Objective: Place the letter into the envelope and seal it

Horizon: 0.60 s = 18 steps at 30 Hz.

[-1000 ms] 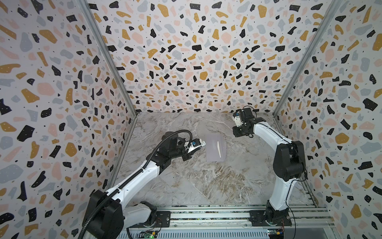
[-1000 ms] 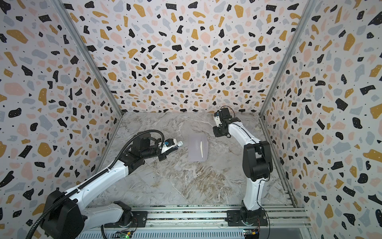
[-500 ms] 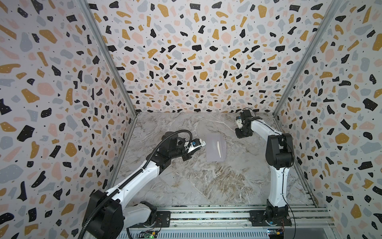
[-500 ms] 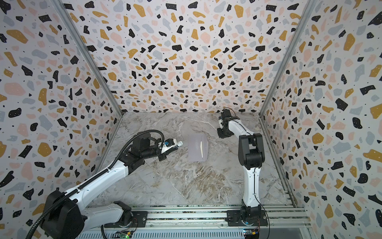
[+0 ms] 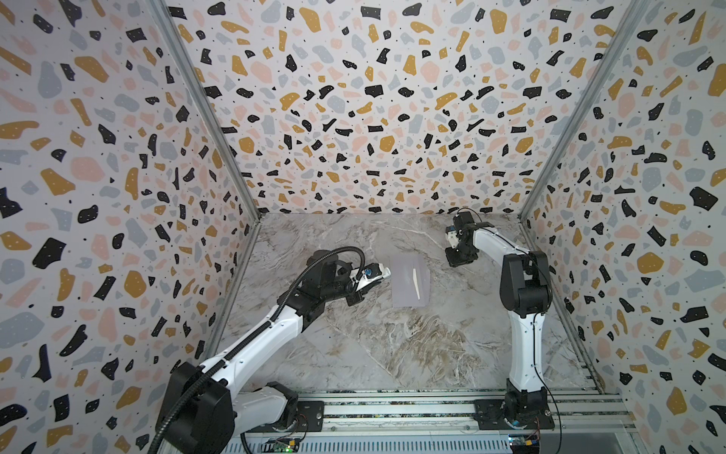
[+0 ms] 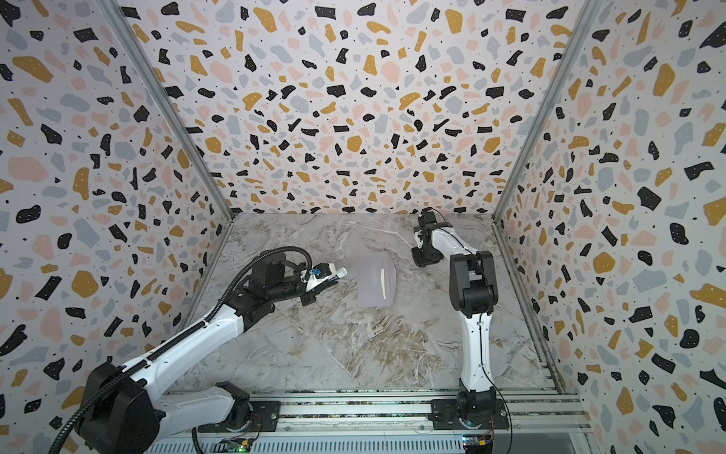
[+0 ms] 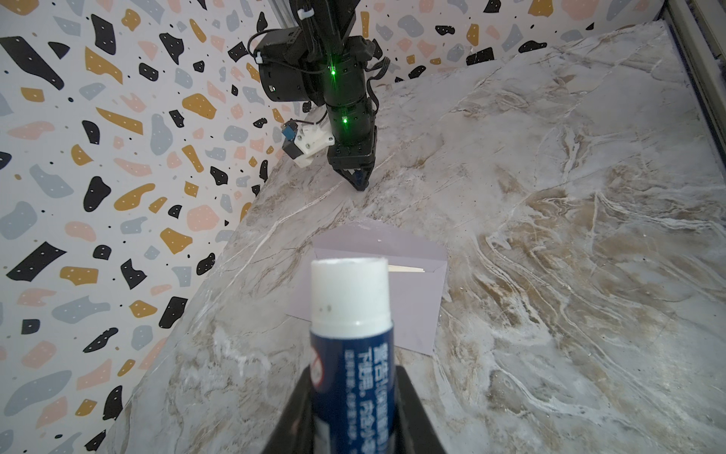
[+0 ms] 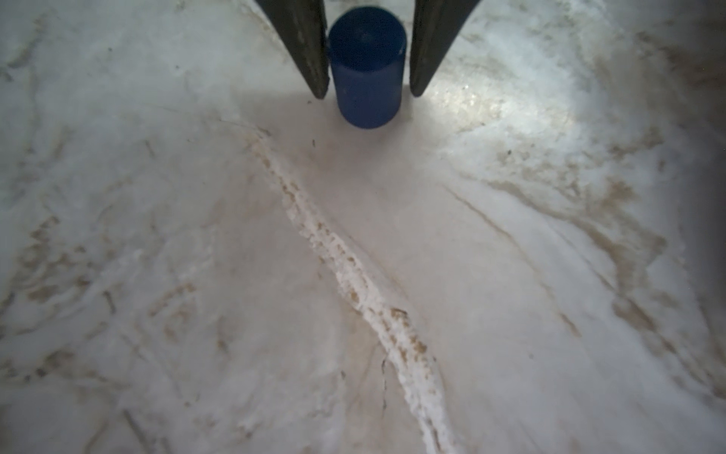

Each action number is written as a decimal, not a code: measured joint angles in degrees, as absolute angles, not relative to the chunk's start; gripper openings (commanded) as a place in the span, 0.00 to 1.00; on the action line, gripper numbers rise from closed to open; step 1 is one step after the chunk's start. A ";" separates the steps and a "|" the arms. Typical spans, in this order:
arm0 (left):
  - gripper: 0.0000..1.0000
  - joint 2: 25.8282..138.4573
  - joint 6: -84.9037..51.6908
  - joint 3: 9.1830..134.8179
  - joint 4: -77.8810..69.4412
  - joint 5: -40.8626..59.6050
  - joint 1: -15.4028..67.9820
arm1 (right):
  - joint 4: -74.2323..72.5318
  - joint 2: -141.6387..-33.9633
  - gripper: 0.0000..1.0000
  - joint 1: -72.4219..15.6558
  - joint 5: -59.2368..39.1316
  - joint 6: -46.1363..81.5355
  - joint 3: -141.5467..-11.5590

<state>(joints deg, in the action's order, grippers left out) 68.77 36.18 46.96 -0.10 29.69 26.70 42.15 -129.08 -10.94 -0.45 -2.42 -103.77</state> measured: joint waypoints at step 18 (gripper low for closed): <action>0.00 68.73 12.08 42.04 -22.72 30.89 26.70 | 32.36 -101.38 0.69 -10.81 -14.94 1.17 -91.61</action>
